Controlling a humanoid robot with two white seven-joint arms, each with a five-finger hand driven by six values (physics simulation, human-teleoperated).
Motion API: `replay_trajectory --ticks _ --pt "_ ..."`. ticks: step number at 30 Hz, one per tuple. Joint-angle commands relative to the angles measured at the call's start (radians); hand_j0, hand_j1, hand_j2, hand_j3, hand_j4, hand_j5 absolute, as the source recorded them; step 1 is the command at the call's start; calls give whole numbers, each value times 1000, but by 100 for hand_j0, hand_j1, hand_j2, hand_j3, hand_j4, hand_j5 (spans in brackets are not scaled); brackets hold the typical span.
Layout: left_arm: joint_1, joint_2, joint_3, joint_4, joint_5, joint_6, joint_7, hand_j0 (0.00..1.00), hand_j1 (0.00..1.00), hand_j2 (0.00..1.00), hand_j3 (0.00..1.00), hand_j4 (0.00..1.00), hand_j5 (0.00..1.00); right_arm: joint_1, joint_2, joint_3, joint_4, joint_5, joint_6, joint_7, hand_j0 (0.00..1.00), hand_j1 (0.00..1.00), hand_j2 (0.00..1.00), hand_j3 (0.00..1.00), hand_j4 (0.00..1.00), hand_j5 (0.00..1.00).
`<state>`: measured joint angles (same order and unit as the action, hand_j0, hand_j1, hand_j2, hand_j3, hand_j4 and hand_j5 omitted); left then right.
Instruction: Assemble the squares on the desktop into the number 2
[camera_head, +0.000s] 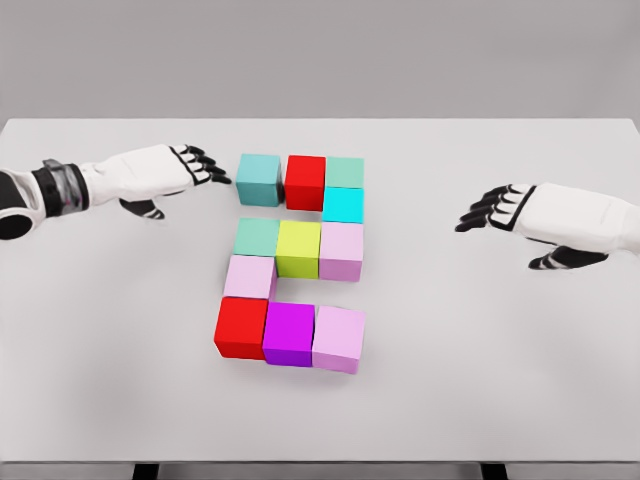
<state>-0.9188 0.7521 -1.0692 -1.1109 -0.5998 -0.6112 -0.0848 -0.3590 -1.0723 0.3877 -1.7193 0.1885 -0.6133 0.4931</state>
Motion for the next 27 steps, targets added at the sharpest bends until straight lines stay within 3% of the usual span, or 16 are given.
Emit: replay_trajectory --ticks 1,4,7,8,11,14,19,27 --pt "-3 -10 -1 40 5 0 0 99 99 99 99 99 99 5 -8 -98 33 -66 2 1 100 100 100 100 100 100" --pt "-14 -37 -3 77 2 0 0 99 99 99 99 99 99 40 14 -96 56 -73 2 -1 100 100 100 100 100 100" --pt "-20 -57 -3 105 -2 0 0 99 99 99 99 99 99 64 87 -99 102 -72 2 -1 100 100 100 100 100 100" --pt "-21 -73 -3 117 -3 0 0 99 99 99 99 99 99 66 115 -107 148 -73 2 -4 100 100 100 100 100 100" --pt "-25 -89 -6 131 -6 0 0 99 99 99 99 99 99 113 242 -246 227 -58 2 1 100 100 100 100 100 100" --pt "-25 -89 -6 138 -6 0 0 99 99 99 99 99 99 166 252 -267 248 -60 2 1 100 100 100 100 100 100" --pt "-29 -117 -8 158 -8 0 0 99 99 99 99 99 99 170 267 -270 323 -66 2 1 100 100 100 100 100 100" --pt "-28 -125 -8 171 -8 0 0 99 99 99 99 99 99 169 265 -277 325 -66 2 1 100 100 100 100 100 100"
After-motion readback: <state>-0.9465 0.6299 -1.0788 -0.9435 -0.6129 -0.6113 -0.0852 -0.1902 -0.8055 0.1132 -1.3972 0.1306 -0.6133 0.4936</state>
